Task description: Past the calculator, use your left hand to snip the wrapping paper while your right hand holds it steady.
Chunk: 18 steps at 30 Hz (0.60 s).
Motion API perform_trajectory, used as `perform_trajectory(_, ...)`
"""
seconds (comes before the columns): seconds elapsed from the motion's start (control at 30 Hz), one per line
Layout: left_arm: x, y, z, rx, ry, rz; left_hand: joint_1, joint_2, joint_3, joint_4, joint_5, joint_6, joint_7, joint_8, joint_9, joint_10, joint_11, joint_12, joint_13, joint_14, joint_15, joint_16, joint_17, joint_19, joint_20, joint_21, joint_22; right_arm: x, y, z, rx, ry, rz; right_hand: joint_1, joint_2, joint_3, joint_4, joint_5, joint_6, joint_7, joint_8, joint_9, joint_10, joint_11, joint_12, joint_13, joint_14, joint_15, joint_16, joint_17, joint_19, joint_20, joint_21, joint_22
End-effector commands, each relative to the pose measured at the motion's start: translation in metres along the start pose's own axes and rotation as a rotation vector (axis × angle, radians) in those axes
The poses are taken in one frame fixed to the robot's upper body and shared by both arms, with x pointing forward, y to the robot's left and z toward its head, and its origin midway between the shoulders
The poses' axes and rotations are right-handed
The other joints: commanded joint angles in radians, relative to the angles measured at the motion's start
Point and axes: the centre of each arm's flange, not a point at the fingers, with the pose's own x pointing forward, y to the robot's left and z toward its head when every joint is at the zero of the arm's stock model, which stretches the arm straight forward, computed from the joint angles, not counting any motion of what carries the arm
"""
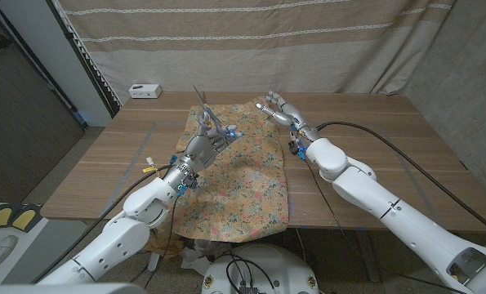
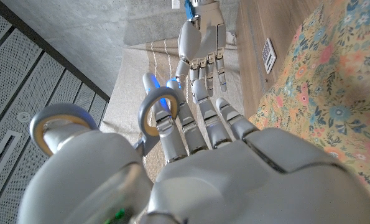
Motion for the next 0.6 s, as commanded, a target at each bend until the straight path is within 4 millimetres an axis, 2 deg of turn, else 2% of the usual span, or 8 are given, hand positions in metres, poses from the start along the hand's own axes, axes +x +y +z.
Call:
perform_trajectory(0.03, -0.007, 0.002, 0.000, 0.012, 0.001, 0.017, 0.010, 0.003, 0.001, -0.007, 0.006, -0.037, 0.035, 0.003, 0.006, 0.090, -0.080, 0.007, -0.001, 0.007, -0.150, -0.001, 0.002, 0.007, 0.002, 0.002, 0.002, 0.012, 0.017, 0.003, -0.254, 0.088, 0.076, 0.020, 0.005, 0.001, -0.009, 0.007, 0.015, 0.002, 0.008, 0.003, -0.018, 0.016, -0.007, 0.004, -0.037, 0.014, -0.004, 0.003, -0.015, 0.007, -0.002, 0.002)
perform_trajectory(0.2, -0.008, 0.003, -0.001, 0.008, 0.014, 0.010, 0.012, 0.004, 0.002, -0.009, 0.008, -0.031, 0.037, 0.005, 0.006, 0.099, -0.080, 0.011, -0.002, 0.009, -0.150, -0.003, 0.001, 0.006, 0.001, 0.001, 0.002, 0.015, 0.028, 0.009, -0.395, 0.107, 0.096, 0.022, 0.004, 0.001, -0.011, 0.007, 0.010, -0.001, 0.006, 0.003, -0.029, 0.020, -0.011, 0.004, -0.042, 0.018, -0.004, 0.003, -0.019, 0.012, -0.002, 0.001)
perform_trajectory(0.23, -0.008, 0.003, 0.000, 0.016, 0.018, 0.010, 0.012, 0.004, 0.002, -0.009, 0.008, -0.030, 0.038, 0.005, 0.006, 0.098, -0.080, 0.012, -0.001, 0.008, -0.149, -0.004, 0.001, 0.004, 0.002, 0.001, 0.002, 0.015, 0.031, 0.010, -0.417, 0.108, 0.097, 0.023, 0.002, 0.000, -0.012, 0.008, 0.003, 0.001, 0.003, 0.003, -0.036, 0.030, -0.013, 0.004, -0.046, 0.018, -0.004, 0.003, -0.020, 0.013, -0.002, 0.001)
perform_trajectory(0.43, -0.007, 0.004, 0.002, 0.028, 0.033, 0.009, 0.013, 0.004, 0.001, -0.011, 0.009, -0.028, 0.037, 0.006, 0.006, 0.100, -0.080, 0.011, -0.007, 0.011, -0.149, -0.005, 0.000, 0.002, 0.003, 0.000, 0.003, 0.015, 0.037, 0.010, -0.479, 0.134, 0.129, 0.017, -0.005, -0.007, -0.011, 0.007, -0.021, 0.010, -0.004, 0.003, -0.057, 0.043, -0.018, 0.004, -0.062, 0.031, -0.006, 0.004, -0.034, 0.018, -0.005, 0.001)
perform_trajectory(0.6, -0.010, 0.004, 0.004, 0.038, 0.050, 0.016, 0.014, 0.004, 0.001, -0.012, 0.009, -0.028, 0.037, 0.005, 0.006, 0.101, -0.080, 0.012, -0.007, 0.013, -0.150, -0.005, 0.000, 0.002, 0.003, 0.000, 0.003, 0.013, 0.040, 0.011, -0.549, 0.158, 0.143, 0.005, -0.010, -0.014, -0.006, 0.006, -0.035, 0.015, -0.007, 0.003, -0.076, 0.077, -0.022, 0.004, -0.071, 0.038, -0.005, 0.005, -0.040, 0.021, -0.004, 0.001)
